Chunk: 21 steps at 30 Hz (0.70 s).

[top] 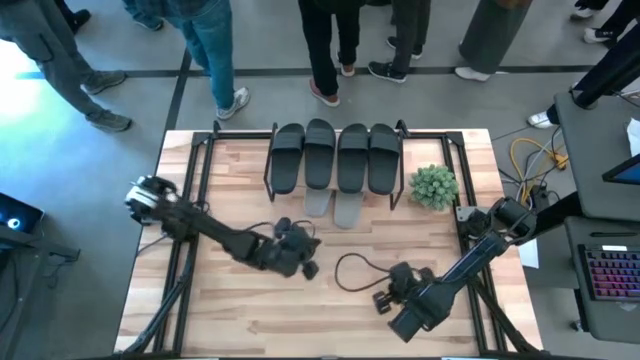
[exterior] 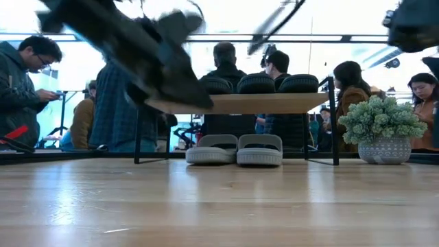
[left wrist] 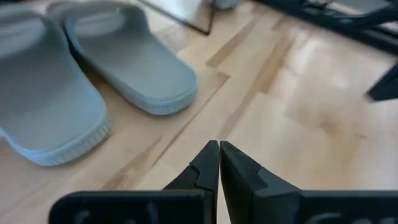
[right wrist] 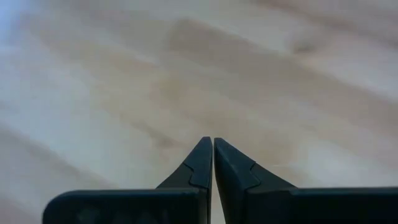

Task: Pick and place slides into the shelf
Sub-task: Adjust the gray slides under the shelf

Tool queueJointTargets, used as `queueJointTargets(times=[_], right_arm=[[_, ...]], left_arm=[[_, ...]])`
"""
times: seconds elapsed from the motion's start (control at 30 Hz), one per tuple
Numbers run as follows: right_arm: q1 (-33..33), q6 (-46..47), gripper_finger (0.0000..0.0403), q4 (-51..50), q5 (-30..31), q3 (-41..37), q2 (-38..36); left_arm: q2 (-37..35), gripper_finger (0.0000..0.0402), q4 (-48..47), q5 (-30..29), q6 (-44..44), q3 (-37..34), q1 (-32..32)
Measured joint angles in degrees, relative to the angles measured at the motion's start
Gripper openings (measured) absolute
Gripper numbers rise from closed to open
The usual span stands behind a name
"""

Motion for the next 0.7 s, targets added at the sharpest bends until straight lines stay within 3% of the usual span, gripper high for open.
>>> queueJointTargets(times=[0.2, 0.4, 0.7], right_arm=[[-3.7, -4.4, 0.0008, 10.5, 0.3, -0.1, 0.1], [-8.2, -8.9, 0.0008, 10.8, 1.4, 0.4, 0.1], [-11.9, -10.5, 0.0008, 10.7, 9.0, 1.5, 0.2]], left_arm=[[-10.2, 0.0, -6.5, -1.4, -0.3, -2.6, -5.5], [-18.8, 0.0, -7.1, -1.4, -2.9, -9.7, -9.8], [-31.4, 0.0, -6.8, -1.4, -4.9, -19.4, -16.0]])
